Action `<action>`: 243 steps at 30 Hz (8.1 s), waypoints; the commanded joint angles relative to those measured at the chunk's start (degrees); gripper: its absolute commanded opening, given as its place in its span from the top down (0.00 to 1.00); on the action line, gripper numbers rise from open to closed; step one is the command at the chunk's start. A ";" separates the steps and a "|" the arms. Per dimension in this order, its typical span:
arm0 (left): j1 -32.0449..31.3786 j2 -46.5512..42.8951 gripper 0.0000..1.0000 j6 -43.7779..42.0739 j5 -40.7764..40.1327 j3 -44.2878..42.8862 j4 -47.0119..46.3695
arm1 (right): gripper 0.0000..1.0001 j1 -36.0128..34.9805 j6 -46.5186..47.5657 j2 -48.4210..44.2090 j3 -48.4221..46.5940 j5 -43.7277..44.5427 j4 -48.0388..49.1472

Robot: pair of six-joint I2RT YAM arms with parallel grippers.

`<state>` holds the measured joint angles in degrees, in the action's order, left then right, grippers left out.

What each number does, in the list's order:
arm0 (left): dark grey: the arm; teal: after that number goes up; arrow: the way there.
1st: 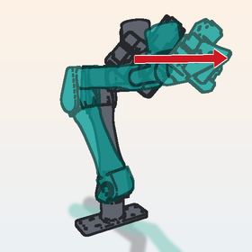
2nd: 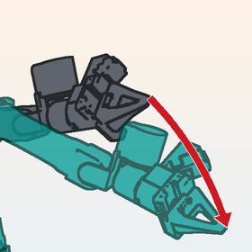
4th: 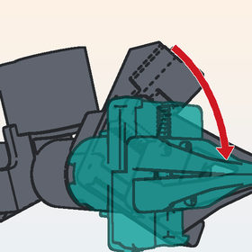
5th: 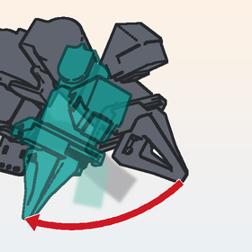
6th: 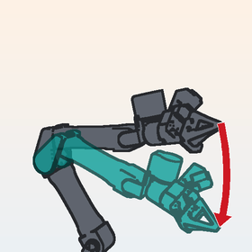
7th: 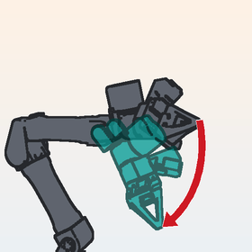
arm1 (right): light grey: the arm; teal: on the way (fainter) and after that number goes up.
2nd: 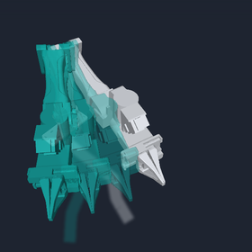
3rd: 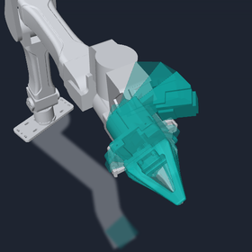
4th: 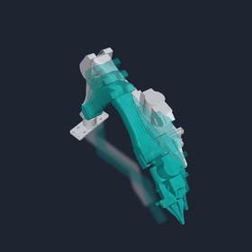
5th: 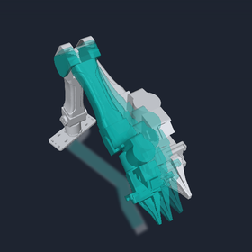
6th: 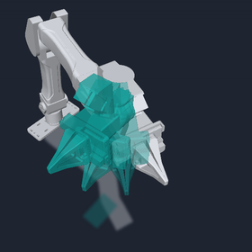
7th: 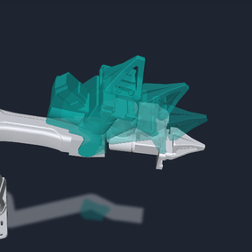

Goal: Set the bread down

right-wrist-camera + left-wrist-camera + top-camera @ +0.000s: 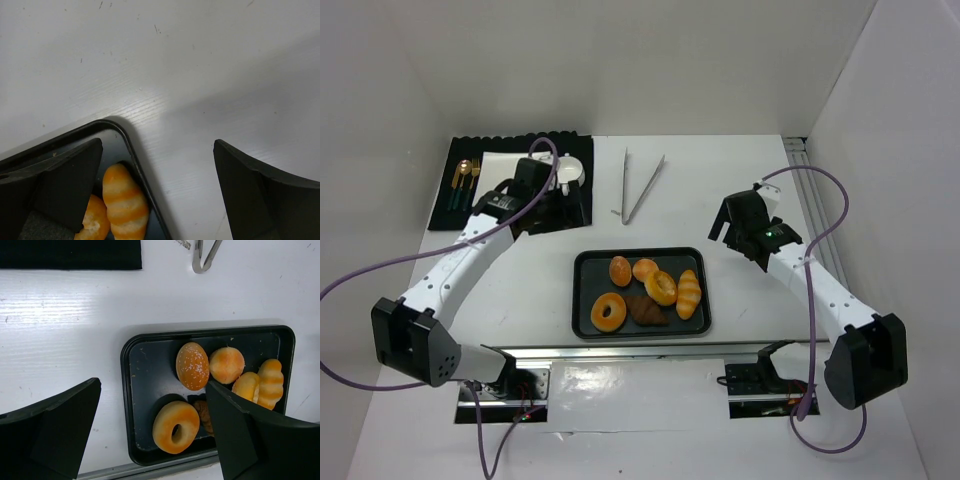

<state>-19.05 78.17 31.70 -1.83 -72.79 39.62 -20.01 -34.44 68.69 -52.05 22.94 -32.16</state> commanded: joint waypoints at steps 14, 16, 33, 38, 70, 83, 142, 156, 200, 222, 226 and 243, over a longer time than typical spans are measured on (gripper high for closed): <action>-8.80 19.54 0.00 -7.09 -3.52 -15.76 -5.08 | 0.01 -0.29 -1.34 -2.85 1.16 1.14 0.70; -9.34 24.72 0.00 -8.14 -6.77 -21.13 -3.41 | 0.01 -0.29 -1.34 -3.38 1.69 1.14 0.70; -7.76 65.69 0.00 -12.63 0.41 -62.44 8.28 | 0.01 -0.29 -1.34 -2.33 1.16 2.29 0.70; -7.76 71.41 0.00 -12.63 -0.54 -65.90 8.81 | 0.01 -0.29 -1.34 -2.33 1.16 1.76 1.22; -13.89 21.35 0.74 -10.09 -2.39 -24.31 1.25 | 0.01 -0.29 -1.51 -11.02 2.92 -0.09 2.10; -24.98 -13.38 0.50 1.69 -9.42 -4.55 25.48 | 0.01 -0.82 0.07 -7.51 0.02 3.69 0.35; -12.73 -15.26 0.91 8.91 -11.71 -6.82 22.39 | 0.01 -0.82 0.07 -6.28 1.60 -3.25 4.39; 22.03 19.02 0.92 1.52 1.74 -22.91 -1.90 | 0.01 -1.34 0.60 -3.30 -1.56 -3.25 4.30; -6.00 44.68 0.46 -10.70 -2.22 -50.92 -2.36 | 0.01 -1.35 -0.37 -5.05 -0.33 2.37 1.40; -7.76 48.94 0.00 -11.31 -2.22 -56.07 2.92 | 0.01 -0.82 0.16 -1.62 -0.77 0.44 3.77; -7.76 36.29 0.00 -10.08 -3.45 -46.70 3.45 | 0.01 -0.82 -0.37 -1.62 -2.43 0.97 1.49; -7.23 -1.00 0.00 -3.14 -0.28 2.65 -3.93 | 0.01 -0.29 -1.95 -2.16 -0.68 -1.76 0.87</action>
<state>-26.65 80.05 26.55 -3.49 -71.61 38.92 -20.60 -35.92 67.02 -51.79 21.32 -31.18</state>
